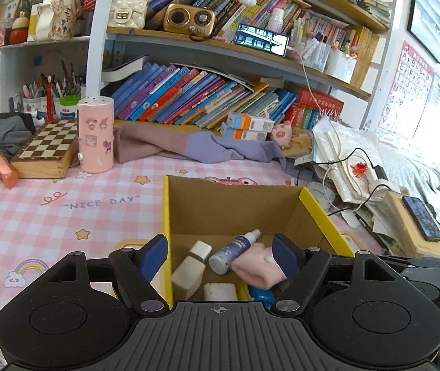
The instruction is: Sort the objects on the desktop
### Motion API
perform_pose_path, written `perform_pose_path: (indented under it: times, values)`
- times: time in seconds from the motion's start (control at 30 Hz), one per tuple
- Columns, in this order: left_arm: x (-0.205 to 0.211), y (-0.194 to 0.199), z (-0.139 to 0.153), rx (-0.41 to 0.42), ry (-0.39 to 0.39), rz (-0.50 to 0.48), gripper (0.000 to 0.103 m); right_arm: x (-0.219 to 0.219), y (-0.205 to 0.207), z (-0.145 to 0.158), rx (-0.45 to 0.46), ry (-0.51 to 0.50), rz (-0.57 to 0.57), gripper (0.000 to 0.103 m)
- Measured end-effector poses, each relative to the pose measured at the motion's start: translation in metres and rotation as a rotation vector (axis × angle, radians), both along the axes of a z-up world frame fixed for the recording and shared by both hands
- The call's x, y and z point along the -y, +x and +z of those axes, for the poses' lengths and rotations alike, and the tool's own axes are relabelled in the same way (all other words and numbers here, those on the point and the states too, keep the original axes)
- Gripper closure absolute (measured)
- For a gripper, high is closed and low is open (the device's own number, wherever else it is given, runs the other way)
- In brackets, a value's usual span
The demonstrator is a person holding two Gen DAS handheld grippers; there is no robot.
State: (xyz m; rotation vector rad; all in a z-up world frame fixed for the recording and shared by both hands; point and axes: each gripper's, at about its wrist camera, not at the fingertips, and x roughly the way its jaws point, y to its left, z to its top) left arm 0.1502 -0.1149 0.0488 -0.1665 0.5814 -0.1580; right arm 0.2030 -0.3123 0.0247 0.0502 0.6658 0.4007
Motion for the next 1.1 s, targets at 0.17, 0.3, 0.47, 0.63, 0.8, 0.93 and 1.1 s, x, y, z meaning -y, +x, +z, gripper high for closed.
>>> perform_pose_path:
  times: [0.17,0.3,0.47,0.63,0.8,0.93,1.1]
  values:
    - [-0.015,-0.014,0.0,0.006,0.002,-0.001,0.026,-0.012,-0.021,0.002,0.014,-0.02,-0.019,0.064]
    - [-0.031,-0.027,-0.001,0.007,-0.003,-0.001,0.026,-0.024,-0.035,0.002,0.013,-0.033,-0.035,0.064]
    - [-0.05,-0.044,-0.004,0.002,-0.016,-0.002,0.026,-0.039,-0.054,0.003,0.021,-0.043,-0.051,0.063]
    - [-0.074,-0.068,-0.005,-0.003,-0.029,0.006,0.026,-0.058,-0.078,0.002,0.018,-0.053,-0.057,0.063]
    - [-0.1,-0.09,-0.008,-0.018,-0.039,0.026,0.026,-0.079,-0.104,0.002,0.01,-0.066,-0.056,0.063]
    - [-0.119,-0.105,-0.01,-0.028,-0.046,0.036,0.026,-0.095,-0.123,0.001,0.006,-0.071,-0.057,0.062]
    - [-0.137,-0.122,-0.012,-0.027,-0.046,0.041,0.026,-0.113,-0.143,-0.001,-0.001,-0.074,-0.055,0.062]
